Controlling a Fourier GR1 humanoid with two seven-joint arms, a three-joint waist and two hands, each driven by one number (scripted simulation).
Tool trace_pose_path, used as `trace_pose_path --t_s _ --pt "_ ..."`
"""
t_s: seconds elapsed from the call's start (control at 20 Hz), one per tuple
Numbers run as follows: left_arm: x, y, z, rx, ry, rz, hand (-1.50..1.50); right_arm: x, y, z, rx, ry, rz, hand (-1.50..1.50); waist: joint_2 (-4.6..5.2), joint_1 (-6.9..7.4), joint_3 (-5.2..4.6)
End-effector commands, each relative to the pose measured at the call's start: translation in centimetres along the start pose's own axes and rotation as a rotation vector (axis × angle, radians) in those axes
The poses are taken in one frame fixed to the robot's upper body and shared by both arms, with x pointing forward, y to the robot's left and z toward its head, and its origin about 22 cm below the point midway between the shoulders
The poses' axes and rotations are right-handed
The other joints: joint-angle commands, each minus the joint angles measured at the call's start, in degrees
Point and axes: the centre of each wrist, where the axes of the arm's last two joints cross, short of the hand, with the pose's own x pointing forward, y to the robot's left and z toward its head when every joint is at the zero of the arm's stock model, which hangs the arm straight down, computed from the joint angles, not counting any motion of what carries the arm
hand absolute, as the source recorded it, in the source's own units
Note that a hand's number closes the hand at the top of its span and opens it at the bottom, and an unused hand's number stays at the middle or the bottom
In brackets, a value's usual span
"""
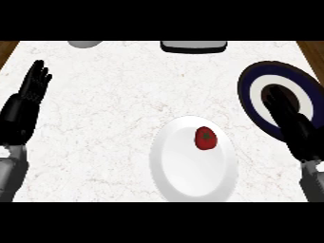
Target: Pick the tomato from the plate and place it in the plate
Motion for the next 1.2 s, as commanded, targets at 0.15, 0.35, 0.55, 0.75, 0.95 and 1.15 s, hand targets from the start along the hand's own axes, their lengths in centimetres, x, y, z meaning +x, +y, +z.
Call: trace_pose_path --t_s 0.15,0.35,0.55,0.75,0.95,1.15 --pt "-6.1 -3.8 4.4 -0.023 0.37 0.107 0.0 9.1 -0.7 -3.7 -0.012 -0.323 0.088 1.5 1.49 0.85 0.72" --pt "-8.0 -6.2 7.2 -0.069 0.543 0.211 0.0 10.8 -7.3 -2.7 -0.327 -0.314 0.571 1.5 1.96 1.04 0.42" --pt "-7.8 -8.2 7.8 -0.086 0.571 0.229 0.0 4.4 -2.6 -2.9 -0.458 -0.431 0.356 -1.5 1.51 0.51 0.87" --pt "-7.1 -7.3 8.6 -0.078 0.589 0.217 0.0 3.7 -4.0 -2.7 -0.386 -0.499 0.294 -1.5 1.41 0.44 0.81" --pt "-6.0 -7.9 8.2 -0.075 0.604 0.226 0.0 6.4 -2.7 -0.7 -0.299 -0.42 0.389 -1.5 1.29 0.13 0.77" --pt "-5.9 -9.2 8.9 -0.086 0.6 0.228 0.0 7.1 -3.3 -0.3 -0.123 -0.237 0.656 -1.5 1.11 0.22 0.65"
